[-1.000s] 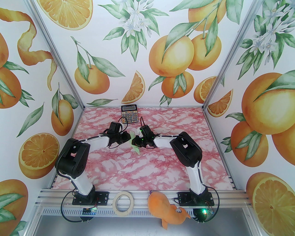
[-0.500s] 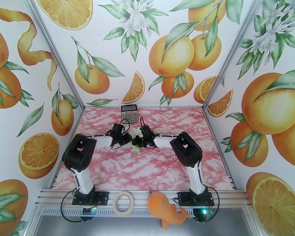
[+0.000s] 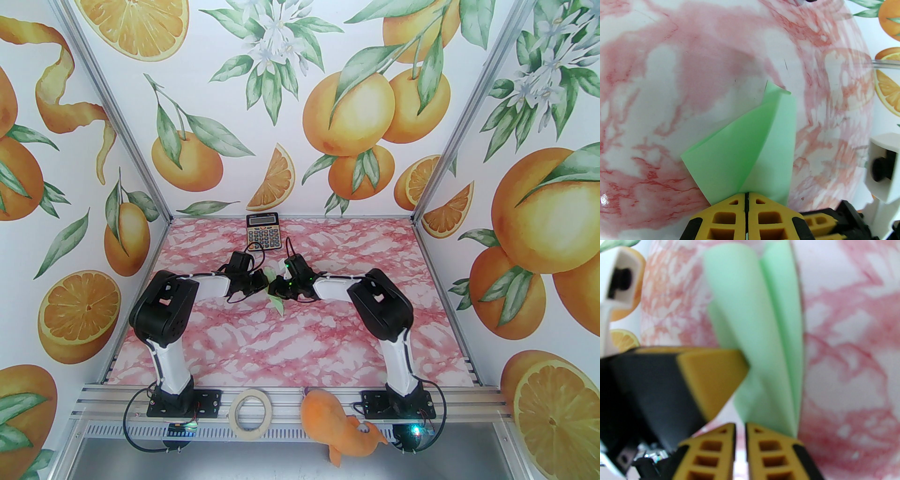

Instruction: Fold a paper plane with a square sheet of paper (fold left side to right side)

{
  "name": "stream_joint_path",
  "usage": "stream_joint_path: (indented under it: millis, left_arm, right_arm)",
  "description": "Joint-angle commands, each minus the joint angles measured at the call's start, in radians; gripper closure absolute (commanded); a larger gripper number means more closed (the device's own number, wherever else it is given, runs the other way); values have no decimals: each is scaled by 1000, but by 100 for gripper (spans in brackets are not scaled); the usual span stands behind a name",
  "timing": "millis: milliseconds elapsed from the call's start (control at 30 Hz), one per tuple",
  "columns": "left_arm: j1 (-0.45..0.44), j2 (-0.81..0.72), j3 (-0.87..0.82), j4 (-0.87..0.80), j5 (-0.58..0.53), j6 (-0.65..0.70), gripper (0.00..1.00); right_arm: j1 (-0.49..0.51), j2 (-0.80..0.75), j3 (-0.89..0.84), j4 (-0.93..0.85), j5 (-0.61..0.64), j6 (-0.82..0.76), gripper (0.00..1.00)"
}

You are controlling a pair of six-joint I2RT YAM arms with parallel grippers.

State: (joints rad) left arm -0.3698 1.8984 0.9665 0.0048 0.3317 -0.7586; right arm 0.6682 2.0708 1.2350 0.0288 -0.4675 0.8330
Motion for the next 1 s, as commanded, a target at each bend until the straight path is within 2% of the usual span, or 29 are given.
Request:
stream_joint_path:
  millis: [0, 200, 267, 333, 567, 767, 833, 967]
  left_arm:
    - [-16, 59, -17, -125, -34, 23, 94]
    - [-20, 60, -14, -119, -28, 22, 94]
    - [-22, 59, -12, -118, -28, 19, 94]
    - [-24, 58, -8, -121, -21, 20, 94]
    - [-23, 54, -9, -120, -19, 21, 94]
    - [-23, 57, -12, -115, -19, 15, 94]
    - [-21, 60, -12, -112, -17, 13, 94]
    - [-21, 63, -13, -108, -11, 11, 94]
  right_arm:
    - [-19, -104, -49, 32, -11, -4, 84]
    - [-43, -171, -158, 49, -34, 7, 84]
    - [-47, -199, -197, 45, -27, -2, 81]
    - [-48, -229, -246, 5, -18, -42, 73]
    - [-59, -205, -314, 63, -20, 4, 77]
    - [-43, -215, -317, 36, -14, -42, 70]
    - [-44, -208, -321, 55, -19, -27, 70]
    - [-43, -171, -311, 101, -45, 12, 82]
